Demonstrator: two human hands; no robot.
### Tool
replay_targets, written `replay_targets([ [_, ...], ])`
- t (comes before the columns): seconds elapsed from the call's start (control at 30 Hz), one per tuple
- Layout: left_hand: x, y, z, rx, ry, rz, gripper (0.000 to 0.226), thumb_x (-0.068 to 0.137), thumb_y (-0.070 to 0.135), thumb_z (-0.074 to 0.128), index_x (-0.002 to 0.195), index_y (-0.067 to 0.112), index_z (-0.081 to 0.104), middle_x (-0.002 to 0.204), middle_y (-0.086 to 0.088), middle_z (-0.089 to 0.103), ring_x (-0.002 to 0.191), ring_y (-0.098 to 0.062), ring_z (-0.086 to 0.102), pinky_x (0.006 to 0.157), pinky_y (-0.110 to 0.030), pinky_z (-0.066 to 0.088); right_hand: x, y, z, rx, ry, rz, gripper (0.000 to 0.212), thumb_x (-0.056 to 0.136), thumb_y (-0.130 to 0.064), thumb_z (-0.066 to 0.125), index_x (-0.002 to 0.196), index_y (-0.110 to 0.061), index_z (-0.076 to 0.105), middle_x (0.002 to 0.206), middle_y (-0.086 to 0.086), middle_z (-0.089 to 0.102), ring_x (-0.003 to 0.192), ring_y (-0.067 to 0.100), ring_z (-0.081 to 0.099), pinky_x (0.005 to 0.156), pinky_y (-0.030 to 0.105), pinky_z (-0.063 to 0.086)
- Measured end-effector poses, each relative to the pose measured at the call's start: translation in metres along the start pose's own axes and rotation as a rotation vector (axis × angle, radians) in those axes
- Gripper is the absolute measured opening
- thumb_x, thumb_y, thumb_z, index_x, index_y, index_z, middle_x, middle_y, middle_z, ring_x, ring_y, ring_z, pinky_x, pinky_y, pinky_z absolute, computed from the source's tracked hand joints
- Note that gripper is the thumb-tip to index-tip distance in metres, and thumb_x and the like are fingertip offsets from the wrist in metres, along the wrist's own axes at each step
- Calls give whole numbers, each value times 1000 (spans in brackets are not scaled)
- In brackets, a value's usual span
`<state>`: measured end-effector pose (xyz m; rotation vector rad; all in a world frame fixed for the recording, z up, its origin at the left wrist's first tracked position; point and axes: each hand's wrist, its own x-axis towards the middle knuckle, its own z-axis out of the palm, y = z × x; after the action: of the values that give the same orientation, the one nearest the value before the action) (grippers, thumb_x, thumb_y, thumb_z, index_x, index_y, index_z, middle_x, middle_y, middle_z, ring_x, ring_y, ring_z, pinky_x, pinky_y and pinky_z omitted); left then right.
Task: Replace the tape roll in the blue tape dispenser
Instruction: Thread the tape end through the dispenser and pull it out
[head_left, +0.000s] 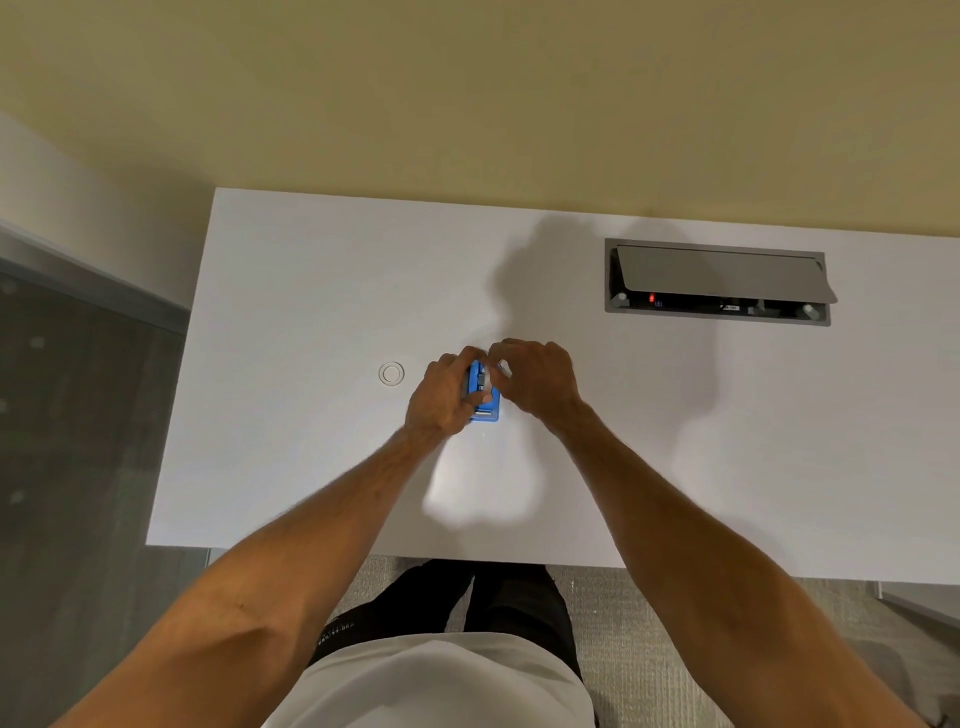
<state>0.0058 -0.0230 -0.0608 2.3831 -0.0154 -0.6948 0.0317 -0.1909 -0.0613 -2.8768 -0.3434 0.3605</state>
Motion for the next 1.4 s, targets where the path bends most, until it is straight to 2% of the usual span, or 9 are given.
replay_targets([
  [0.1,2,-1,1,-6,0,-4,57,96,33,77,146,18,55,133,-14,67,122,-33,65,108,-49,57,-1,5,2,38,-18,-38,30,104,-46,56,116,-25,74,107,-6,79,85,18,74,79,31,61],
  [0.23,4,-2,2,14,4,9,59,96,35,78,148,16,55,135,-14,68,125,-31,65,110,-44,57,-4,7,4,53,8,-100,34,98,-47,67,117,-20,73,103,-2,80,74,16,67,69,26,49],
  [0.4,3,-4,1,31,-5,2,61,98,34,74,152,17,51,136,-14,66,129,-31,61,108,-44,56,-4,1,2,22,7,-95,38,98,-52,64,120,-22,71,104,-4,79,78,18,73,72,30,60],
  [0.6,2,-4,1,34,-6,3,59,100,36,72,152,18,51,136,-14,65,128,-32,61,107,-46,57,-8,-2,6,59,39,-87,37,100,-53,64,116,-20,73,98,-1,79,74,16,68,66,24,47],
  [0.77,1,-4,1,49,-7,0,57,99,36,73,150,20,52,135,-14,65,128,-32,61,107,-46,57,-3,-2,4,42,28,-56,34,103,-52,59,113,-23,72,99,-5,79,77,15,71,69,24,50],
  [0.93,-2,-3,1,32,-9,1,59,96,36,76,146,21,51,133,-12,65,124,-33,61,104,-50,57,-1,-6,1,9,1,17,22,103,-41,54,99,-23,67,92,-4,73,77,20,72,72,36,63],
  [1.1,-5,-7,0,37,-16,26,57,102,45,68,151,22,50,137,-12,64,127,-32,61,106,-51,57,-12,-2,4,84,9,-15,19,101,-41,60,109,-25,67,100,-7,72,79,19,71,69,29,56],
  [1.2,-4,-8,0,66,-21,45,54,106,45,61,153,19,51,138,-13,64,128,-33,61,108,-50,55,-18,-2,6,114,4,-16,24,101,-43,62,118,-26,65,108,-8,71,84,18,71,74,29,60],
  [1.4,-3,-5,0,50,-15,37,58,104,42,64,154,15,51,138,-17,65,128,-36,62,109,-52,54,-12,-3,6,71,6,-28,35,100,-48,62,123,-24,70,113,-7,74,87,18,73,76,26,57],
])
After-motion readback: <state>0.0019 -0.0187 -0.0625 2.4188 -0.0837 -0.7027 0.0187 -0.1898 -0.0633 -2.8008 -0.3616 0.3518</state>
